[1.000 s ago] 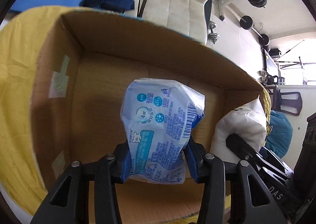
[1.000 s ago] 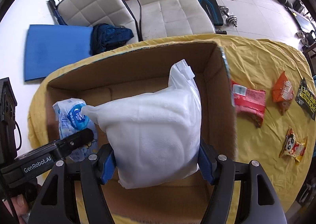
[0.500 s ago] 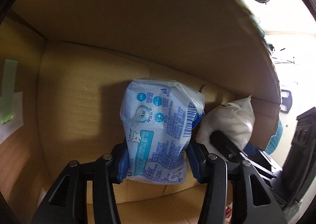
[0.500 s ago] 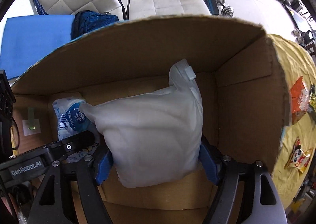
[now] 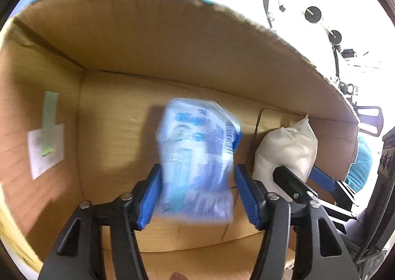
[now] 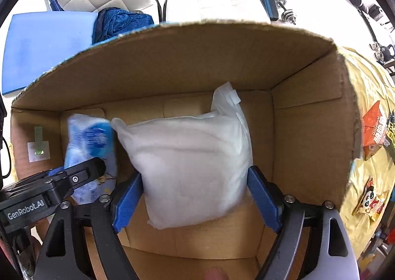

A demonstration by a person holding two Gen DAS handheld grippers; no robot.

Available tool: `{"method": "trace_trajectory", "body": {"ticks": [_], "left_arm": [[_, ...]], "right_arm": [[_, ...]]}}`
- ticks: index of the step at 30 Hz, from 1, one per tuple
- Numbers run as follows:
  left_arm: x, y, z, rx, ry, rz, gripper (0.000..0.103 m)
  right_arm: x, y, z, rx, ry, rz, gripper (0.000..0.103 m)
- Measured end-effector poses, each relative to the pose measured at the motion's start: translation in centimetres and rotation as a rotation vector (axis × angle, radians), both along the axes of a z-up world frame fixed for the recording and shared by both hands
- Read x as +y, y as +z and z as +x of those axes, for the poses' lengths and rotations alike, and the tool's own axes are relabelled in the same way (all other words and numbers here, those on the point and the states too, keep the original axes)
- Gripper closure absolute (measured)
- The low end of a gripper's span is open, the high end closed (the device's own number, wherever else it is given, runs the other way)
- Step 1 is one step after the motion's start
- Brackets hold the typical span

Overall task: Organize soft objects
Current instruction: 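Carry the white bag with the right tool while the left tool carries the milk pouch into the box, then open both tools to release the bag and pouch, then lift out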

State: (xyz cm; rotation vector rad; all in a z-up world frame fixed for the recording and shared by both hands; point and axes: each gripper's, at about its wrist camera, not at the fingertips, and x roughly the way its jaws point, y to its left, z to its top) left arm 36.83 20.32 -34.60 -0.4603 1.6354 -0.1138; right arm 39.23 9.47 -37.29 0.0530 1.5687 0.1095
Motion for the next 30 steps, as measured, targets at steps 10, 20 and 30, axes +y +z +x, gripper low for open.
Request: {"method": "trace_trajectory", "body": {"ticks": [10, 20, 30], "left_arm": [[0.6, 3.8, -1.9, -0.061, 0.017, 0.010, 0.009], [0.3, 6.6, -8.0, -0.226, -0.007, 0.181, 0.001], [-0.1, 10.7, -12.4, -0.347, 0.001, 0.269, 0.001]], "right_arm": [[-0.5, 2.0, -0.9, -0.045, 0.013, 0.017, 0.004], [-0.9, 4.8, -6.8, -0.106, 0.071, 0.016, 0.000], [-1.8, 10.3, -13.7, -0.174, 0.066, -0.005, 0.000]]}}
